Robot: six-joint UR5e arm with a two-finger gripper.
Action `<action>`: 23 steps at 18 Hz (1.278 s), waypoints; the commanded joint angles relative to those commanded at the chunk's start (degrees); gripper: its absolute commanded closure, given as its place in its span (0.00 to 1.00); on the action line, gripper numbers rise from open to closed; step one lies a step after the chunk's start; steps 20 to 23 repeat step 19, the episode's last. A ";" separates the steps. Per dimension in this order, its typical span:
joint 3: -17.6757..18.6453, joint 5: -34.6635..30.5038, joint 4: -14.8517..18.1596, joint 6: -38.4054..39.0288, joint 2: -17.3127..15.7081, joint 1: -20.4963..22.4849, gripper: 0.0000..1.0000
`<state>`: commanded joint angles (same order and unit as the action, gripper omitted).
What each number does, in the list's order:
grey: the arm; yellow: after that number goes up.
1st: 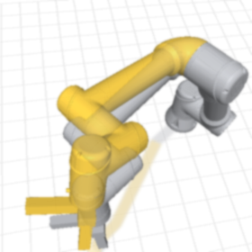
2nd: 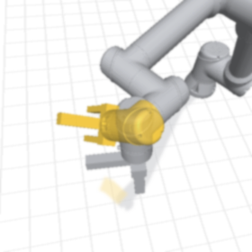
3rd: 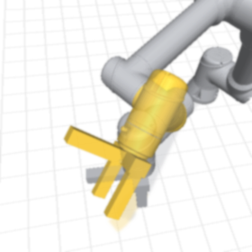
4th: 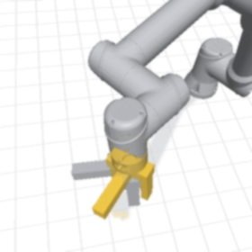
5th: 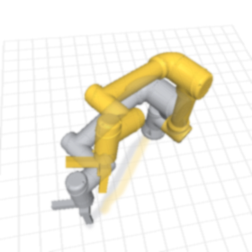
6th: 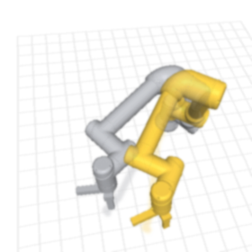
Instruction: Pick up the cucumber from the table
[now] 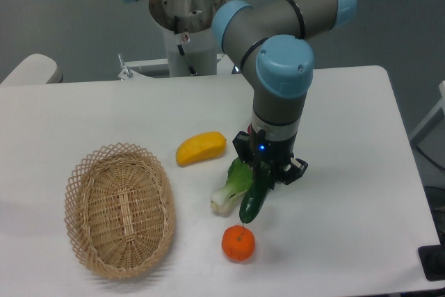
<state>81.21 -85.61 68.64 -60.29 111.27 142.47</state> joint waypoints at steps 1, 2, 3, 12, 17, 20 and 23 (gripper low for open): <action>0.00 0.09 0.09 -0.17 0.00 0.00 0.78; 0.00 0.00 0.18 -0.26 0.00 0.00 0.78; -0.09 0.00 0.09 -0.44 0.00 -0.09 0.78; 0.00 -0.09 0.62 -0.79 -0.17 0.70 0.78; 0.00 -0.09 0.70 -0.88 -0.53 0.79 0.78; -0.09 -0.09 0.70 -0.88 -0.53 0.79 0.78; -0.09 -0.09 0.70 -0.88 -0.53 0.79 0.78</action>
